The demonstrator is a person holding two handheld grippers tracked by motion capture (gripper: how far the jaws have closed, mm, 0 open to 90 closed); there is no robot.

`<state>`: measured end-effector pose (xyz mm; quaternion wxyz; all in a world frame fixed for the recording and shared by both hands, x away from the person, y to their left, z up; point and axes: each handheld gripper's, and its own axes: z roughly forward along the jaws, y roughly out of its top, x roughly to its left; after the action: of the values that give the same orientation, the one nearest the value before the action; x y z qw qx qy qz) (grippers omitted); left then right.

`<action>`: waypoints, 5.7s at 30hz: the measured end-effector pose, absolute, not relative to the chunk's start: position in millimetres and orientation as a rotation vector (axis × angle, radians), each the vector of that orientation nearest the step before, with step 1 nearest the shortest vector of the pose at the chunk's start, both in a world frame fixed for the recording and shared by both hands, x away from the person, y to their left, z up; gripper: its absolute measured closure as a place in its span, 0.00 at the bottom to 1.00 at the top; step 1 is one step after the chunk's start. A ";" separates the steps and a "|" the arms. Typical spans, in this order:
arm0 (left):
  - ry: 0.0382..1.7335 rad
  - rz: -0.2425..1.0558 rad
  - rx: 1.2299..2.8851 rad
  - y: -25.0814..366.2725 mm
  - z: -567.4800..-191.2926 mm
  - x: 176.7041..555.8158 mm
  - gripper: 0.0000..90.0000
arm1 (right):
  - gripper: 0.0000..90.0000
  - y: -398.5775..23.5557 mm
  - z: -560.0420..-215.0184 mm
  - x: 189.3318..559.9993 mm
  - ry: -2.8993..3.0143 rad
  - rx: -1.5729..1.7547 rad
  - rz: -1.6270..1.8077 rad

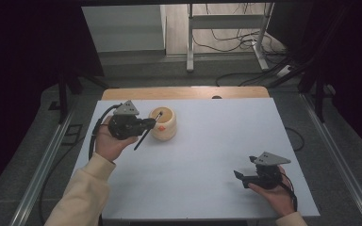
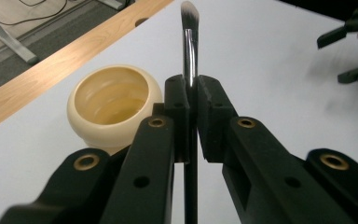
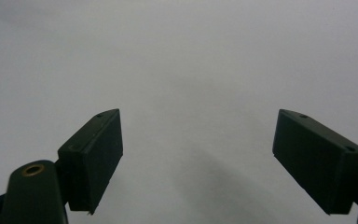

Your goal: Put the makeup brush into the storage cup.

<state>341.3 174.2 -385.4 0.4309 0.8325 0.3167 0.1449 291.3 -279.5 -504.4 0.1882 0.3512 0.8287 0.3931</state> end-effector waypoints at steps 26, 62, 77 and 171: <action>0.854 0.369 1.956 165.0 -366.3 364.9 0.93 | 0.18 -279.1 -505.4 291.7 2.335 0.988 1.103; 0.916 0.370 1.855 143.9 -364.3 413.2 0.93 | 0.18 -280.3 -506.0 292.4 2.338 0.979 1.102; 0.944 0.379 1.815 140.5 -374.6 428.1 0.93 | 0.18 -280.3 -506.2 292.5 2.340 0.978 1.097; 1.073 0.376 1.923 154.1 -425.4 433.4 0.15 | 0.18 -279.6 -507.9 292.8 2.355 0.963 1.078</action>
<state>433.4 154.1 -425.4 0.4382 0.7737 0.4318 0.1513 292.8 -279.6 -507.9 0.1880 0.3424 0.8370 0.3832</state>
